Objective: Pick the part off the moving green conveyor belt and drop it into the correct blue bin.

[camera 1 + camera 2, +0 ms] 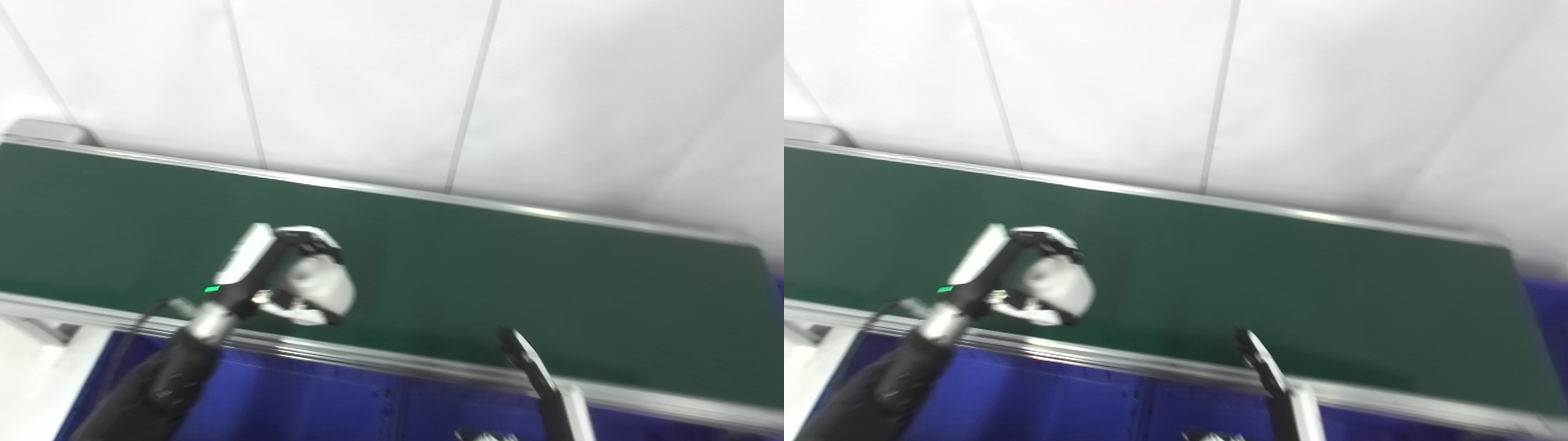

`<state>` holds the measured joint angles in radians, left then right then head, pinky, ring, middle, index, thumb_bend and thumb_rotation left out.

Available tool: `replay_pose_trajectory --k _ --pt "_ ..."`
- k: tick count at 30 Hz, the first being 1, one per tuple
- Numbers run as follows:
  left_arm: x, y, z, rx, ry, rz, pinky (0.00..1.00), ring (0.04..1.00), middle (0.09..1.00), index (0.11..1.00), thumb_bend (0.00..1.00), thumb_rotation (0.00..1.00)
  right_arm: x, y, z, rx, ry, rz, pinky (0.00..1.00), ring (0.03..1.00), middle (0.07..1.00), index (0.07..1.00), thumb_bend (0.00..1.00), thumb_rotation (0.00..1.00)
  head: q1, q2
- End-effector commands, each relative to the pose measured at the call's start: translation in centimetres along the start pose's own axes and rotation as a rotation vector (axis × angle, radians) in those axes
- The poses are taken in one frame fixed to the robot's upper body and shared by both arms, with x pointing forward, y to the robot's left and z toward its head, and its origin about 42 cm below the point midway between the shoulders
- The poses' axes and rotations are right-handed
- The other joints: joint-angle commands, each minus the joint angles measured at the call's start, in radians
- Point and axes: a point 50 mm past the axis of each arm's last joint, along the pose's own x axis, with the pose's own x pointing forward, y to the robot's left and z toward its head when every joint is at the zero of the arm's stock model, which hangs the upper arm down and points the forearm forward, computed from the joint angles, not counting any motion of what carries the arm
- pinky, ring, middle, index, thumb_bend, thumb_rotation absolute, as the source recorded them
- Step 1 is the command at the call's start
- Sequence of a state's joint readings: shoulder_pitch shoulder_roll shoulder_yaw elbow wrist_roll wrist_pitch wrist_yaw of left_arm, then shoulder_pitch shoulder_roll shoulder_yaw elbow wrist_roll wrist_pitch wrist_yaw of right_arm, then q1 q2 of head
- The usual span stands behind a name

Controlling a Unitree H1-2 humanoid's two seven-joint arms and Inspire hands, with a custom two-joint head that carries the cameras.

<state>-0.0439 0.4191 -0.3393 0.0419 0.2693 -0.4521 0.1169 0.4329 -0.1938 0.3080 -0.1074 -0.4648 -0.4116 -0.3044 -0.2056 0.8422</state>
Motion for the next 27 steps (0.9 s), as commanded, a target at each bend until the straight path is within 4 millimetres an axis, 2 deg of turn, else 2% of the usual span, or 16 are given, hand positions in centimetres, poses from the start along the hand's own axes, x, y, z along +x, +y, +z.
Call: replay_pose_trajectory --k 1,7,11,14,20,27 --pt "-0.5 1.6 1.3 0.004 -0.053 0.019 0.34 0.449 0.530 0.497 0.47 0.00 0.6 -0.1 1.4 0.007 -0.040 -0.018 0.77 0.828 0.866 0.904 0.86 0.50 -0.018 0.021" --pt "-4.6 1.7 3.0 -0.071 0.016 0.021 0.35 0.451 0.511 0.501 0.47 0.00 0.9 -0.1 2.4 0.022 -0.037 -0.026 0.77 0.836 0.867 0.904 0.86 0.49 -0.044 0.066" --pt "-6.5 1.1 2.7 -0.055 0.056 -0.021 0.38 0.469 0.501 0.487 0.48 0.00 1.0 -0.3 2.8 0.015 -0.022 -0.025 0.78 0.840 0.871 0.908 0.87 0.52 -0.065 0.083" --pt "-7.5 0.6 2.5 -0.032 0.074 -0.056 0.36 0.448 0.514 0.488 0.47 0.00 1.1 -0.3 3.0 0.023 -0.020 -0.019 0.78 0.847 0.881 0.914 0.87 0.51 -0.080 0.089" --pt "-8.2 -1.2 1.7 0.025 0.093 -0.211 0.36 0.468 0.510 0.490 0.48 0.00 1.2 -0.5 3.0 0.028 -0.007 0.000 0.80 0.858 0.881 0.920 0.87 0.51 -0.083 0.084" --pt "-7.6 -2.2 1.0 0.108 0.127 -0.417 0.35 0.474 0.521 0.482 0.47 0.00 1.0 -0.8 2.8 0.021 -0.009 -0.002 0.79 0.855 0.881 0.918 0.87 0.51 -0.047 0.075"
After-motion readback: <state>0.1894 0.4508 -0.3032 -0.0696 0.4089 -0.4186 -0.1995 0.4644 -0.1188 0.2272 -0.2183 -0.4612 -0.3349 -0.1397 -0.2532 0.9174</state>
